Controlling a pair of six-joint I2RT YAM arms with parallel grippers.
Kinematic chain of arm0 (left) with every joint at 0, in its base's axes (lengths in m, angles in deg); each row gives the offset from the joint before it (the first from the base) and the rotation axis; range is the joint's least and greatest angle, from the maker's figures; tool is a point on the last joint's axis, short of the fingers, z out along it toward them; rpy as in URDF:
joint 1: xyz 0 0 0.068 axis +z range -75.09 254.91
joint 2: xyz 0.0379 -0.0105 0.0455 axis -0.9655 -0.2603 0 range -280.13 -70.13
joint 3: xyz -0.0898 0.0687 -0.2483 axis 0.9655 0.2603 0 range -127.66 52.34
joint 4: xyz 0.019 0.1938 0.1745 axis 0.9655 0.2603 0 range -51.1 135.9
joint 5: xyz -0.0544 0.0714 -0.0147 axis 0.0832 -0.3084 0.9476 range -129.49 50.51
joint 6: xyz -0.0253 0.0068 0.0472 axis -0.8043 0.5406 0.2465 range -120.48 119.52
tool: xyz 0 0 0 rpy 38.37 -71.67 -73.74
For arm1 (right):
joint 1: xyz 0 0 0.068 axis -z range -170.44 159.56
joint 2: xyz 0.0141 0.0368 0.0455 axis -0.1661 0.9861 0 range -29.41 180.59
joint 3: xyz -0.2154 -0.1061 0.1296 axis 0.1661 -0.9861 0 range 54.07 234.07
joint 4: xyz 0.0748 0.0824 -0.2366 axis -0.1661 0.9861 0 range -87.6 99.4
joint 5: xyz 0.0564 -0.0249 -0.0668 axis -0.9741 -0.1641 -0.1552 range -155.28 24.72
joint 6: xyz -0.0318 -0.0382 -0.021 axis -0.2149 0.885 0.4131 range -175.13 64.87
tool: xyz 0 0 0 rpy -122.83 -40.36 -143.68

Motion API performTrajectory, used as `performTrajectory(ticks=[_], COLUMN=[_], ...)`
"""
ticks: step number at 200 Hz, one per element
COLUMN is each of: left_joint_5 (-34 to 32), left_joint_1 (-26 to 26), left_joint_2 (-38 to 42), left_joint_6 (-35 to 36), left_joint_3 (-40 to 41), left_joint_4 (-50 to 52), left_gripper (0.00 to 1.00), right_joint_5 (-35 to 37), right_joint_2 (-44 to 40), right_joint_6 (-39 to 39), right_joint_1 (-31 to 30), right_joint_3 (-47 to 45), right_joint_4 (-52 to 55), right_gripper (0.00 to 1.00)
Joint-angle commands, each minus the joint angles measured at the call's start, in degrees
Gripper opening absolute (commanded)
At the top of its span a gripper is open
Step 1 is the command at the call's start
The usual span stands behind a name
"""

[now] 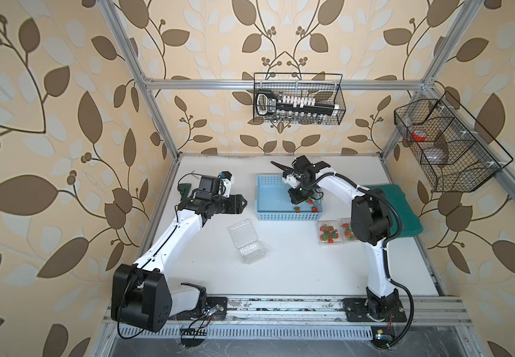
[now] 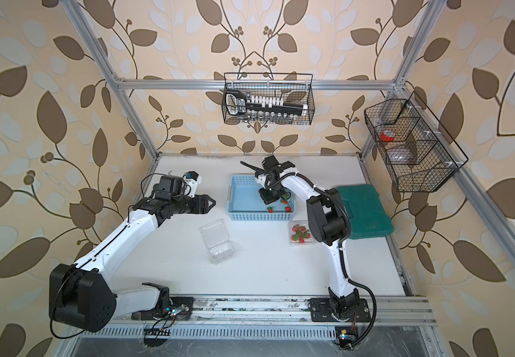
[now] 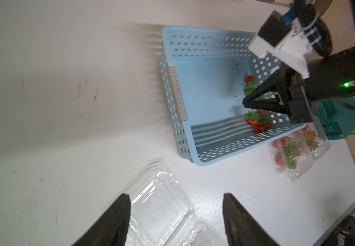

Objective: Pack strawberries into containers
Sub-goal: Pick up the strawberry from the basket, then place the strawberry in the packing box.

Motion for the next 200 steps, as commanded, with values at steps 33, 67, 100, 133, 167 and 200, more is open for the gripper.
performTrajectory(ticks=[33, 67, 100, 133, 167, 200], left_joint_5=[-0.5, -1.6, 0.3, 0.8, 1.1, 1.3], left_joint_1=[-0.5, -0.4, 2.1, 4.0, 4.5, 4.6], left_joint_2=[1.8, 1.9, 1.7, 1.9, 2.1, 2.1], left_joint_6=[1.5, 1.0, -1.3, -2.9, -3.3, -3.4], left_joint_3=[-2.1, -2.1, -1.7, -1.1, -1.1, -1.0], left_joint_4=[0.1, 0.0, -1.5, -2.5, -2.8, -2.9], left_gripper=[0.70, 0.70, 0.71, 0.71, 0.71, 0.71], right_joint_5=[-2.6, -5.7, -8.6, -10.5, -9.4, -7.7], right_joint_2=[-13.7, -19.8, -21.4, -18.6, -14.1, -12.8], right_joint_6=[-3.1, -7.2, -17.2, -25.2, -25.6, -25.4], right_joint_1=[-5.4, -11.9, -21.2, -26.8, -30.1, -30.5], right_joint_3=[-6.2, -13.5, -21.9, -26.4, -26.1, -27.6], right_joint_4=[-4.6, -9.9, -23.6, -35.3, -35.3, -34.5], right_gripper=[0.00, 0.00, 0.00, 0.00, 0.00, 0.02])
